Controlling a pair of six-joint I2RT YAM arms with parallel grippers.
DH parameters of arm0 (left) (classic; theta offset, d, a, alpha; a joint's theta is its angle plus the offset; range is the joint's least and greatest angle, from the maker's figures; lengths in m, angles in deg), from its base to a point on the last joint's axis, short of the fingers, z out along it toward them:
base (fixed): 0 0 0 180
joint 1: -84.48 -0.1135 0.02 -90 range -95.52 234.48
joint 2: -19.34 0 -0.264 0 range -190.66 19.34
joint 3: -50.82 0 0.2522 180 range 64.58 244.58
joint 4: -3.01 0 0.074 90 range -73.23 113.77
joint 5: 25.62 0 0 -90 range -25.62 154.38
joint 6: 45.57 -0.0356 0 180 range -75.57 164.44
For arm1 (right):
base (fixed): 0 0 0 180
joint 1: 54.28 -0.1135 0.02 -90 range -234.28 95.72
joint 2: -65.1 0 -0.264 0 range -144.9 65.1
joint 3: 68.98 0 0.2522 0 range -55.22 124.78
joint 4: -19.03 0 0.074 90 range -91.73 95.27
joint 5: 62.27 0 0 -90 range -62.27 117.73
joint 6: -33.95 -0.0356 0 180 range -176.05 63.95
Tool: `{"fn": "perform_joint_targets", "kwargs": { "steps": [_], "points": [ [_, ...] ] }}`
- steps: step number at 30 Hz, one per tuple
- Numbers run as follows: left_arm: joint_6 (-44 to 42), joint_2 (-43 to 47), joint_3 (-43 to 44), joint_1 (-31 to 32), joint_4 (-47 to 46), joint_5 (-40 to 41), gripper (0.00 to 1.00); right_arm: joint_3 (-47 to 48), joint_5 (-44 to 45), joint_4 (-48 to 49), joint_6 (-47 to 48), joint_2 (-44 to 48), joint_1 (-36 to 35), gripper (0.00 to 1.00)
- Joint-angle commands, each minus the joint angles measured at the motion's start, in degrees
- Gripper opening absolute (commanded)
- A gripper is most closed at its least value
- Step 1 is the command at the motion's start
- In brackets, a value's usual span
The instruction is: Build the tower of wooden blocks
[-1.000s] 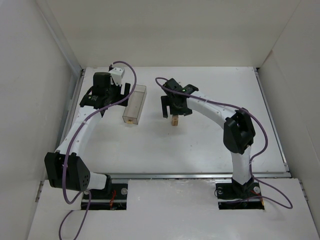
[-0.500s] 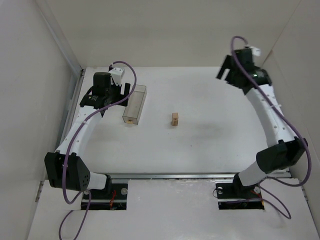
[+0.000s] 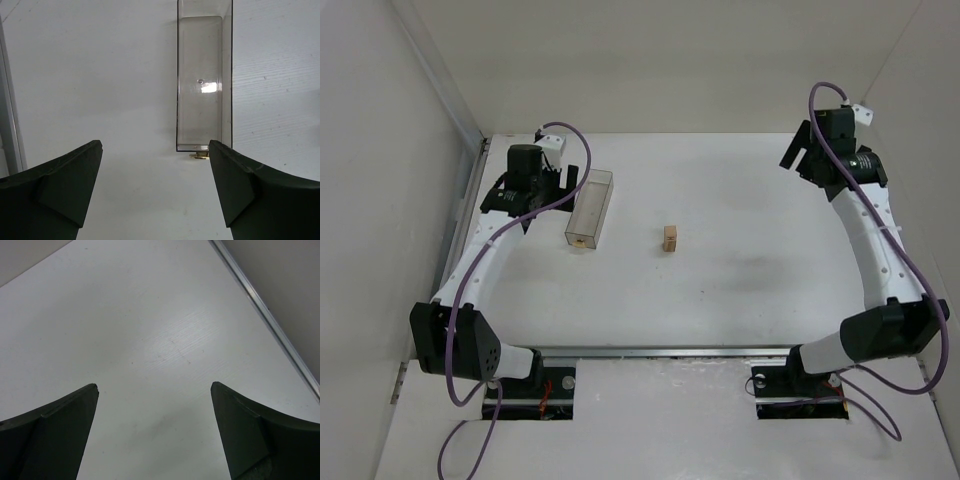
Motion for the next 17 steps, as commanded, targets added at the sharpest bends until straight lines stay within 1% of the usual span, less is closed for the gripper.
{"fn": "perform_joint_targets", "kwargs": {
  "steps": [1,13,17],
  "points": [
    [1.11,0.50,1.00,0.04,-1.81,1.32,0.86,-1.35,-0.17,2.93,0.95,3.08,0.20,1.00],
    [1.11,-0.12,1.00,0.04,-1.81,1.33,0.86,-2.50,0.97,3.46,3.33,4.75,0.20,1.00],
    [1.11,-0.12,1.00,0.04,-1.81,1.33,0.86,-4.78,-1.05,5.57,5.17,6.68,0.20,1.00]
  ]
}}
